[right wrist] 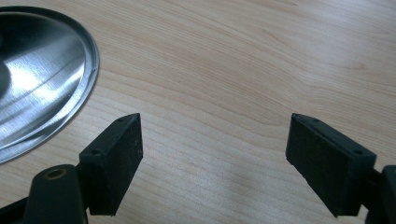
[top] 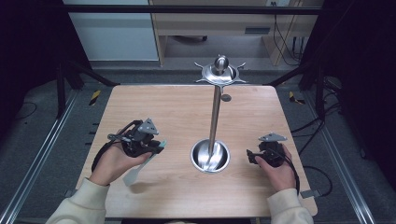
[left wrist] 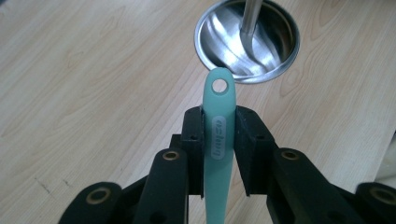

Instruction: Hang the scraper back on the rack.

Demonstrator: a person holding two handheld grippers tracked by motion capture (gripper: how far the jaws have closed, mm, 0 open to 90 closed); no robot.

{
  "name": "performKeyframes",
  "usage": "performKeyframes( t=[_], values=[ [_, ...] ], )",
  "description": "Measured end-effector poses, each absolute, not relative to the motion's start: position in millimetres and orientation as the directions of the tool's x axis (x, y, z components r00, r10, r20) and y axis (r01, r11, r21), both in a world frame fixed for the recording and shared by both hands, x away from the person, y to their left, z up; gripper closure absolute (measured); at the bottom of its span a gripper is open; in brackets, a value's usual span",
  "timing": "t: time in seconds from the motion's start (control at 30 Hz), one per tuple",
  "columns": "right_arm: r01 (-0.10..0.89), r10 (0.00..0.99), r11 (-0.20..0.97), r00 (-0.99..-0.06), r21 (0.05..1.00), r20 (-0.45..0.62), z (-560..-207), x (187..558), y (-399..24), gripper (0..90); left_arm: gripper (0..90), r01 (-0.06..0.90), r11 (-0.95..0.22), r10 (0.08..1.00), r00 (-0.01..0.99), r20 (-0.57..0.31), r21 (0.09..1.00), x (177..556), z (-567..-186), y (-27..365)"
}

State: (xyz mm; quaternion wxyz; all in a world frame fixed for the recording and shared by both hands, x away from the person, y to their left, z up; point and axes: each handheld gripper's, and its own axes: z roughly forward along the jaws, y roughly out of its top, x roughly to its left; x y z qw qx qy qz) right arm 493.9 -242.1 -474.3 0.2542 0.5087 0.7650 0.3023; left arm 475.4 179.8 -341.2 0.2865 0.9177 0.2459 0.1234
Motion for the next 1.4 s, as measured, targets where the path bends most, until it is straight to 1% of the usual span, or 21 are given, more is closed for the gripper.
performKeyframes(
  t=[0.17, 0.33, 0.47, 0.77, 1.2, 1.4],
  values=[
    [0.618, 0.93, 0.303, -0.358, 0.725, -0.083, -474, 494, -242, 18.1, 74.2, 0.374, -0.703, 0.526, 0.846, 0.089, 0.605, 473, -341, 181],
    [0.628, 0.931, 0.297, -0.357, 0.719, -0.074, -473, 494, -241, 14.2, 74.2, 0.367, -0.698, 0.529, 0.843, 0.098, 0.615, 471, -338, 183],
    [0.613, 0.932, 0.294, -0.354, 0.734, -0.077, -472, 494, -242, 10.7, 74.2, 0.361, -0.689, 0.531, 0.841, 0.099, 0.628, 469, -335, 183],
    [0.606, 0.929, 0.296, -0.363, 0.738, -0.074, -472, 495, -241, 9.5, 74.2, 0.336, -0.678, 0.529, 0.841, 0.116, 0.654, 462, -321, 180],
    [0.603, 0.923, 0.306, -0.376, 0.737, -0.076, -471, 495, -243, 6.7, 74.2, 0.312, -0.634, 0.538, 0.835, 0.114, 0.707, 460, -303, 177],
    [0.602, 0.927, 0.297, -0.367, 0.741, -0.074, -470, 494, -243, 7.4, 74.2, 0.287, -0.649, 0.515, 0.847, 0.129, 0.705, 456, -295, 170]
  ],
)
